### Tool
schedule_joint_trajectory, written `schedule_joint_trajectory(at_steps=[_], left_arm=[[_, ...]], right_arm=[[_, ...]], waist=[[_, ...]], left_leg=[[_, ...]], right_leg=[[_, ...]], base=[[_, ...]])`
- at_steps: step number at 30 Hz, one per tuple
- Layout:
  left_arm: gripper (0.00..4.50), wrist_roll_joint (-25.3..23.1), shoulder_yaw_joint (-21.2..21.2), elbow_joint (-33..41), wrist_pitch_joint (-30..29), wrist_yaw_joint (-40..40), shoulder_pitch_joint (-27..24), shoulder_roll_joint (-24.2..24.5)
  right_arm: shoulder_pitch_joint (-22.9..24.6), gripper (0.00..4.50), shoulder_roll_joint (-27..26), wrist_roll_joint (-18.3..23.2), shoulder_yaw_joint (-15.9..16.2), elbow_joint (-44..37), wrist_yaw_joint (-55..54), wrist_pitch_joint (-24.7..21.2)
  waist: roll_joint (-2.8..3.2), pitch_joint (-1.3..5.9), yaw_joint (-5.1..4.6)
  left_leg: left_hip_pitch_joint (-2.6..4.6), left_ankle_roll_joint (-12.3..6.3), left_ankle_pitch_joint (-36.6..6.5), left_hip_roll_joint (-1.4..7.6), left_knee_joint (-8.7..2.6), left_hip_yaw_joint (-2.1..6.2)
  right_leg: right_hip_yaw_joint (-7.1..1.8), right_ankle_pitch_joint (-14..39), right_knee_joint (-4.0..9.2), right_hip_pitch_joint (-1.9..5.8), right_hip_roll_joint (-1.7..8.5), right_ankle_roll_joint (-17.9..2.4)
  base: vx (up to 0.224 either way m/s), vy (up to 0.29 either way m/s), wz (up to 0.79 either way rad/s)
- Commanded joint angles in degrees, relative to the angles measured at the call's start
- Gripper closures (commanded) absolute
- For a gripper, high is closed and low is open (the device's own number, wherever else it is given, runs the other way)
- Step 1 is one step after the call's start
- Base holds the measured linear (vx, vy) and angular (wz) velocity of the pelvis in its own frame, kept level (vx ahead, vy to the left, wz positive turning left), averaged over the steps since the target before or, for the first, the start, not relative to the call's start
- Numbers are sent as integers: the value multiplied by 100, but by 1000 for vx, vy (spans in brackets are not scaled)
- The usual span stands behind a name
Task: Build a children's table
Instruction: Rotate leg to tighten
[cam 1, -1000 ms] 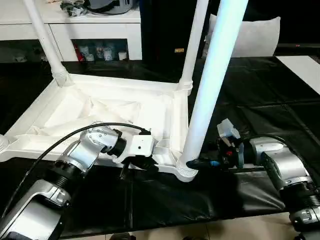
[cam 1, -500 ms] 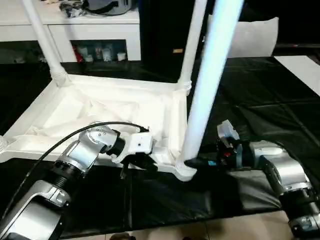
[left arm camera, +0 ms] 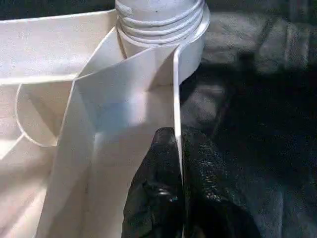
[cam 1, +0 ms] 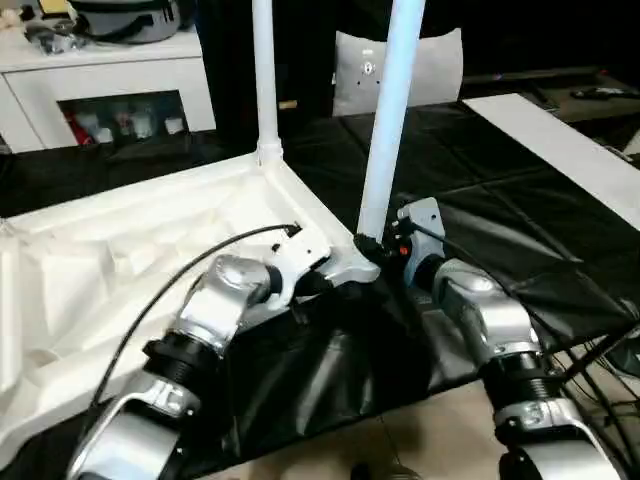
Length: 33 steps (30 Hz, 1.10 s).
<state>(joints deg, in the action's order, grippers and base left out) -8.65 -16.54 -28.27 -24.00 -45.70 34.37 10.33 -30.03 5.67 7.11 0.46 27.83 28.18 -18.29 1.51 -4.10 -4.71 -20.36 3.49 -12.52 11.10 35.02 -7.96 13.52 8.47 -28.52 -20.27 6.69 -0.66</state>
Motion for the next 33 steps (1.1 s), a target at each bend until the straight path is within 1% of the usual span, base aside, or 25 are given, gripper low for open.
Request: schedule_joint_trajectory(at_steps=[1,2,3,4,5,6,7,8,9,10,11,12,13,16,17,18,19,20,21,22,23,24,25,27,33], left_arm=[[450,107,-207,200,98,-11,189,-285],[450,99,-210,206,110,-14,187,-275],[450,70,-235,213,177,-55,176,-208],[450,32,-267,215,274,-91,159,-136],[450,32,-267,215,274,-91,159,-136],[450,-33,-318,180,457,-200,122,27],[450,-43,-343,165,609,-304,96,120],[450,-44,-346,163,631,-328,91,141],[450,-45,-358,158,697,-401,75,204],[450,-19,-395,152,904,-637,30,374],[450,-13,-400,153,936,-674,23,397],[450,-4,-409,154,986,-730,12,433],[450,10,-473,148,1247,-1029,-35,638],[450,67,-583,119,1717,-1515,-86,938],[450,90,-597,116,1765,-1606,-91,976],[450,99,-603,116,1777,-1643,-93,991],[450,117,-614,115,1790,-1716,-96,1018],[450,196,-698,109,1905,-2107,-107,1143],[450,221,-725,111,1936,-2234,-111,1182],[450,235,-774,98,2049,-2379,-109,1235],[450,226,-829,69,2180,-2496,-98,1283],[450,214,-889,41,2296,-2624,-83,1329],[450,223,-935,17,2405,-2737,-72,1368],[450,212,-1081,23,2597,-3042,-47,1478],[450,310,-1111,102,2666,-3338,-47,1486]], right_arm=[[-4,183,-171,81,95,70,75,-25],[6,171,-165,93,83,49,99,-13],[59,160,-98,131,64,-31,247,55],[112,152,-15,154,61,-83,390,134],[112,152,-15,154,61,-83,390,134],[227,137,210,210,78,-177,738,338],[284,128,345,240,93,-227,943,406],[296,111,379,243,100,-240,992,423],[334,111,483,253,120,-277,1143,472],[413,102,762,252,159,-348,1527,556],[422,102,799,252,161,-355,1581,563],[436,82,856,251,164,-367,1665,572],[477,76,1164,279,171,-421,2105,638],[464,58,1658,373,223,-449,2856,757],[447,58,1727,384,233,-431,2972,804],[440,58,1754,387,238,-422,3019,827],[423,58,1799,389,247,-397,3099,879],[326,58,1952,404,289,-262,3431,1074],[298,58,1997,426,304,-230,3563,1104],[272,58,2063,462,337,-214,3793,1126],[245,58,2123,502,381,-209,4038,1132],[208,73,2173,545,432,-204,4267,1110],[177,73,2209,585,477,-191,4427,1081],[109,92,2252,653,617,-156,4817,1007],[49,139,2217,690,786,-108,5201,967]], waist=[[203,207,224],[172,198,351],[-224,420,155],[-367,331,262],[-320,401,414],[-288,439,644],[-220,518,688],[-195,531,696],[-152,578,694],[-163,583,691],[-171,598,707],[-172,589,717],[-151,581,735],[-141,540,767],[-144,528,781],[-148,511,781],[-144,505,784],[-180,484,787],[-174,487,793],[-177,492,809],[-189,486,809],[-196,491,822],[-181,480,838],[-188,493,860],[-209,512,945]], left_leg=[[-610,371,-4490,467,-1090,226],[-391,399,-4720,381,-1224,10],[281,23,-3919,252,-781,94],[165,235,-3233,72,-493,173],[180,173,-2150,-120,-98,-19],[-219,-142,-467,48,-283,71],[-250,-166,46,130,-407,51],[-231,-240,246,156,-416,44],[-232,-395,677,137,-359,6],[-221,-486,746,129,-332,-14],[-208,-710,725,100,-311,-43],[-203,-879,564,92,-313,-69],[-200,-940,306,112,-327,-75],[-174,-848,-179,175,-366,-83],[-158,-744,-341,189,-383,-88],[-164,-652,-472,190,-406,-91],[-150,-599,-563,198,-417,-93],[-140,-501,-788,195,-434,-101],[-132,-424,-859,202,-445,-103],[-110,-406,-867,205,-440,-108],[-113,-419,-848,209,-443,-118],[-119,-439,-823,209,-439,-120],[-111,-451,-826,216,-443,-127],[-109,-465,-830,219,-438,-130],[-101,-466,-615,222,-429,-159]], right_leg=[[-420,2092,-1043,828,101,-63],[-448,1340,-922,493,-82,-188],[-937,1857,-631,95,139,-171],[-897,4061,-70,-2,455,-49],[-927,5151,178,-98,595,77],[-1097,4594,54,157,644,-68],[-1030,2730,-169,155,361,-379],[-1012,1738,-282,145,286,-607],[-980,127,-459,144,163,-1018],[-996,-421,-507,144,153,-1199],[-994,-944,-526,173,153,-1456],[-998,-1050,-519,172,173,-1612],[-988,-784,-478,177,197,-1653],[-995,-80,-419,166,198,-1602],[-1003,187,-403,163,204,-1561],[-1001,448,-382,161,201,-1484],[-1005,589,-367,150,205,-1454],[-1008,975,-326,137,219,-1393],[-1025,1165,-312,133,223,-1341],[-1035,1145,-313,113,211,-1363],[-1045,1109,-313,110,206,-1371],[-1047,1069,-332,112,206,-1385],[-1053,1083,-324,94,208,-1383],[-1055,1064,-330,99,211,-1392],[-1073,802,-382,81,207,-1456]], base=[[113,38,-22],[198,36,-1],[132,-78,8],[132,-78,8],[83,-106,-12],[63,-63,-13],[63,-63,-13],[84,-28,-13],[77,0,-7],[77,0,-7],[51,0,-3],[0,0,0],[0,0,0],[0,0,0],[0,0,0],[0,0,0],[0,0,0],[0,0,0],[0,0,0],[0,0,0],[0,0,0],[0,0,0],[0,0,0],[0,0,0],[0,0,0]])
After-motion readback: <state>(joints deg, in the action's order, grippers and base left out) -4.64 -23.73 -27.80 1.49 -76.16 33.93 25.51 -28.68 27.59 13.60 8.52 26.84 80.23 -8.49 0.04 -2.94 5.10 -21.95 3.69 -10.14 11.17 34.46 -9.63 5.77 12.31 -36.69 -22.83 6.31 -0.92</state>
